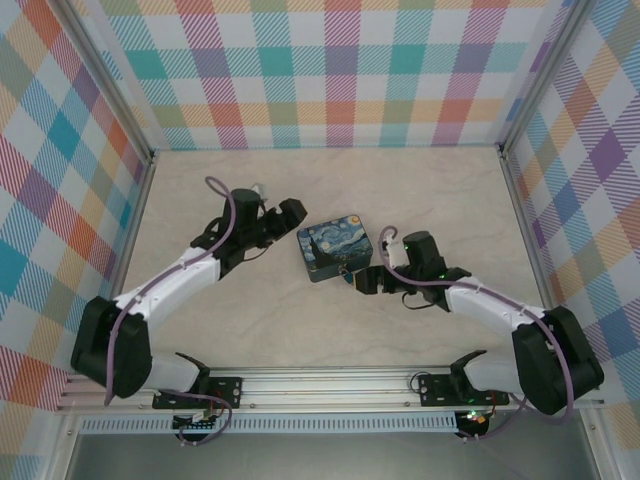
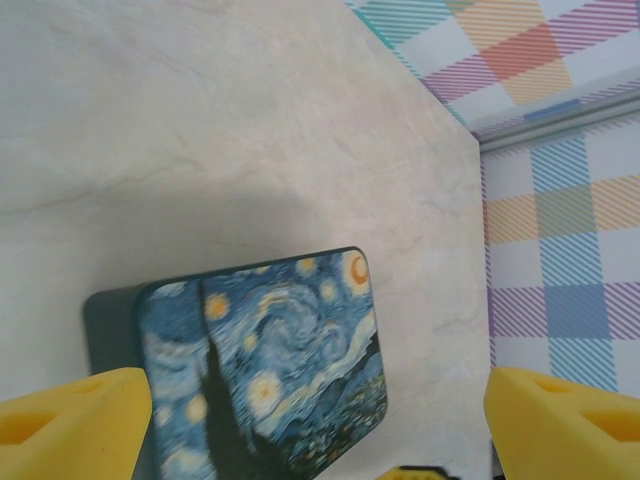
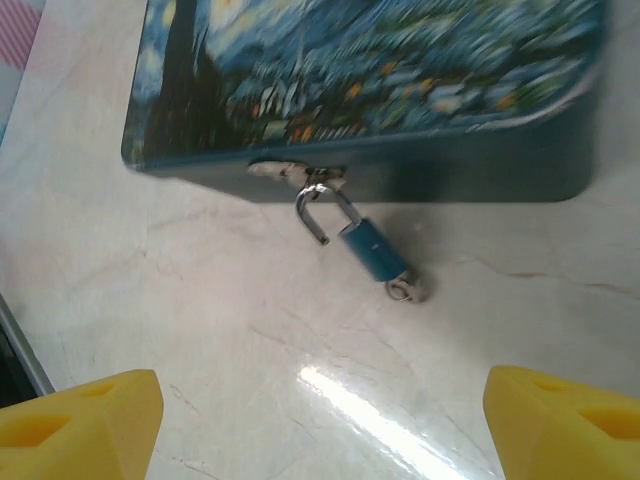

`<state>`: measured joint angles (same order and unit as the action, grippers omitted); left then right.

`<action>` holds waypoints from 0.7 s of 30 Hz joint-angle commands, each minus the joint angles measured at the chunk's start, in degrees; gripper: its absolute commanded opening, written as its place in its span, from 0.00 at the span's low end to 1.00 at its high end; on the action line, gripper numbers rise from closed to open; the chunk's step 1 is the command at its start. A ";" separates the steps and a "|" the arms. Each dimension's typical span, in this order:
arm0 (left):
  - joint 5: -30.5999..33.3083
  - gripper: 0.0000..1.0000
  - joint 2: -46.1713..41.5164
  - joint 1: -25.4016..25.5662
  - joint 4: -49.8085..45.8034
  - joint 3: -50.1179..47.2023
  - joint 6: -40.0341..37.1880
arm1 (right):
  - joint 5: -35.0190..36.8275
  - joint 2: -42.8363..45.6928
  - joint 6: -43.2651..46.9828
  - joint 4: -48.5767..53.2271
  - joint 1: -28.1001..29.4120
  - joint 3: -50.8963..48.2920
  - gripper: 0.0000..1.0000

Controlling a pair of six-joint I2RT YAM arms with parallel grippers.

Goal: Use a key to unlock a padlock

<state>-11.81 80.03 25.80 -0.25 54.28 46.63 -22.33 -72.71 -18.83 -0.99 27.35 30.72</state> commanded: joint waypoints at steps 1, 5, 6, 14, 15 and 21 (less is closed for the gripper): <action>-4.78 0.86 4.08 0.43 2.78 4.46 -0.71 | -0.18 -2.57 2.00 -12.13 0.24 -1.44 0.81; -8.41 0.86 9.33 0.77 4.09 7.76 0.81 | -1.10 -5.77 5.83 -15.01 0.22 -0.68 0.76; -9.25 0.86 10.30 0.87 4.50 8.35 1.20 | -1.66 -6.54 6.43 -15.49 0.25 -0.50 0.76; -14.15 0.86 19.36 2.05 4.73 13.85 2.02 | -4.26 -13.58 7.30 -20.04 0.29 -0.33 0.70; -14.43 0.86 20.03 2.14 4.73 14.20 2.05 | -4.38 -14.30 7.27 -20.75 0.24 -0.36 0.70; -15.12 0.86 22.66 2.23 4.89 14.86 2.49 | -5.65 -18.51 6.80 -24.03 0.23 0.29 0.65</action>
<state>-25.06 101.86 27.68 3.40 67.48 48.60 -25.61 -90.06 -12.75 -21.06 27.55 29.78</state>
